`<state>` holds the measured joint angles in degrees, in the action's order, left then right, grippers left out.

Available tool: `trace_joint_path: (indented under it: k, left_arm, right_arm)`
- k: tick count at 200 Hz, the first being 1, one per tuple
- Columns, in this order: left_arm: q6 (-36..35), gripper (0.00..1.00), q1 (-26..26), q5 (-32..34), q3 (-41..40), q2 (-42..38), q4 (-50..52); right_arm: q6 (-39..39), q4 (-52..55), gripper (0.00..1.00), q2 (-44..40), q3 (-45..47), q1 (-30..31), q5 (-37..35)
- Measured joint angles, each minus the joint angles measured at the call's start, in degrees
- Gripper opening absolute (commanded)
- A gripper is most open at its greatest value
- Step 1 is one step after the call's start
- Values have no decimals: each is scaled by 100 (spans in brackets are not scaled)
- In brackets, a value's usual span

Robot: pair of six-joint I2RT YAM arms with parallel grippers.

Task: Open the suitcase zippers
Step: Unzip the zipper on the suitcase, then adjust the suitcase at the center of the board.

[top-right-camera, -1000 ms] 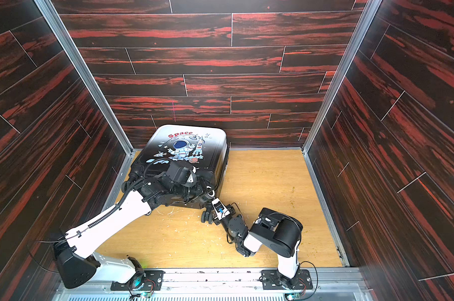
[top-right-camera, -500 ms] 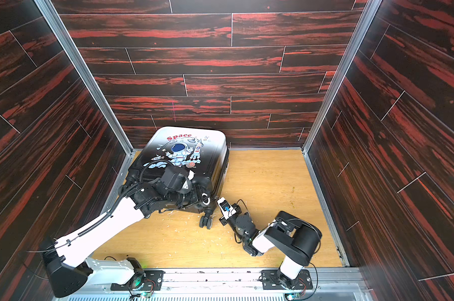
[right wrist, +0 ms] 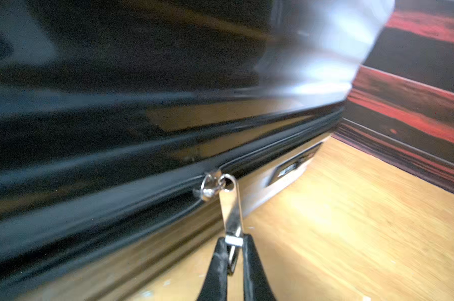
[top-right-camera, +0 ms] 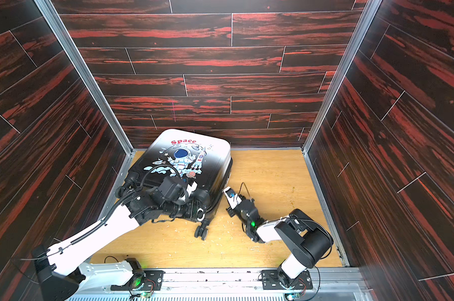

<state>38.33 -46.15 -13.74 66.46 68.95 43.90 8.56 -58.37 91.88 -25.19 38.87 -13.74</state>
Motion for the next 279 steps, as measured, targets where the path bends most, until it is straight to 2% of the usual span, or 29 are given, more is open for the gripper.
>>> trace_joint_path:
  k: [75,95,114,121,131,143,156,170,193,221,236,258,275,279]
  left_arm:
    - [-706,0,-339,0,-175,-422,651]
    - [-841,0,-387,380,-195,-610,785]
    - [-938,0,-393,1071,-197,-778,898]
    - [-1005,4,-330,1311,-197,-813,922]
    - [-1189,5,-122,1567,-197,-833,922]
    - [-1449,10,184,1681,-197,-828,863]
    - [-1773,10,527,1705,-197,-796,774]
    - [-2138,12,901,1775,-197,-699,879]
    - [-2573,18,1410,1812,-151,-177,1064]
    - [-2555,44,2044,1987,304,745,859]
    - [-2605,58,2365,2146,671,1078,1117]
    - [-2439,66,2481,2350,1231,1213,2070]
    - [-2216,63,2527,2601,1401,1078,2273]
    - [-2205,61,2505,2608,1373,994,2260]
  right_arm:
    - [-459,1456,0,385,-1333,-1451,-129]
    - [-549,1631,0,380,-1440,-1696,-160]
    - [-634,1692,0,258,-1390,-1794,-251]
    - [-669,1696,0,138,-1305,-1801,-289]
    - [-743,1707,0,-94,-1126,-1801,-334]
    - [-890,1700,0,-452,-852,-1799,-343]
    - [-1093,1698,0,-896,-579,-1777,-328]
    - [-1263,1790,0,-1255,-350,-1650,-372]
    - [-1381,2024,0,-1711,-98,-1154,-931]
    - [-1429,2343,0,-2258,2,-223,-1475]
    - [-1493,2581,0,-2468,2,275,-1609]
    - [-1552,2922,0,-2601,2,951,-1698]
    - [-1622,3150,0,-2601,13,1283,-1696]
    - [-1631,3189,7,-2601,15,1298,-1714]
